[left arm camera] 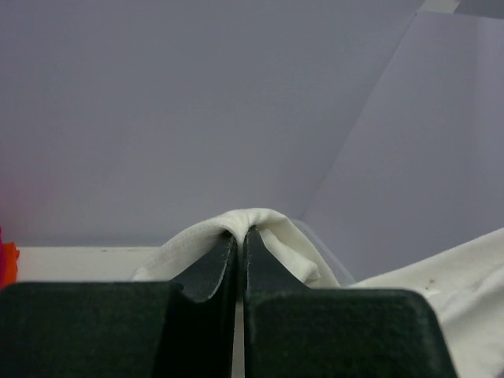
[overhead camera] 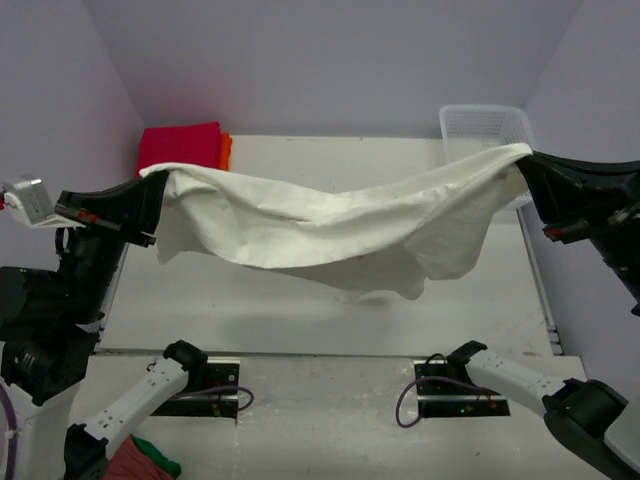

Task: Fold and stack the t-shirts
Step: Flatten out the tshirt

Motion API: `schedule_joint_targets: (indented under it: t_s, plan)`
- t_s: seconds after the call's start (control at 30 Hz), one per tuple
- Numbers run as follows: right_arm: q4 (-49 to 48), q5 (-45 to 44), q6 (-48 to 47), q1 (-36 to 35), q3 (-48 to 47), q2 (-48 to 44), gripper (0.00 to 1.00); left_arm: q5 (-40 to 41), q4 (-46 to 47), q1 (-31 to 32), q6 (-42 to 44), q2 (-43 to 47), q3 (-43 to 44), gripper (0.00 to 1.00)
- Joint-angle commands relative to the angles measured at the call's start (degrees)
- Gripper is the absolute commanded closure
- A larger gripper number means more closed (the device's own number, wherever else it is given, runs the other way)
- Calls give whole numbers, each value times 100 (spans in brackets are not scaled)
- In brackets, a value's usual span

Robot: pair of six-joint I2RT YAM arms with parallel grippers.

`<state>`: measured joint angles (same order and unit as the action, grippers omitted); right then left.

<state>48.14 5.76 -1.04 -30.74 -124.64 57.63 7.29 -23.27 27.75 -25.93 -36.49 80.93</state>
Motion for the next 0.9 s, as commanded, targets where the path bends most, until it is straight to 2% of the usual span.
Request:
schedule_joint_targets:
  t_s: [0.0,0.1,0.2,0.33,0.43,0.63,0.73,0.87]
  plan:
    - [248,-117,-36,-37,-25,450,100,-88,-301,-41,176,-253,38,100]
    - [-48,-338,-150,-28,438,750,100,176,-249,-41,98,-455,-383,100]
    - [-662,-497,-160,7,1484,952,100,448,-38,-41,-8,-692,-1068,100]
    - [-1577,-295,16,226,3063,1347,100,764,427,-41,-175,-1096,-2200,100]
    - [-1887,-338,60,384,3585,1935,100,1037,717,-50,-430,-1342,-2772,100]
    - [-2195,-216,253,569,4096,3122,100,2143,630,-59,-1378,-2448,-3284,100]
    - [-2090,-259,244,569,4027,3658,100,2434,542,-103,-1660,-2801,-3346,100]
    - [-2072,-347,227,578,3921,4054,100,2391,735,-270,-1661,-3057,-3338,100]
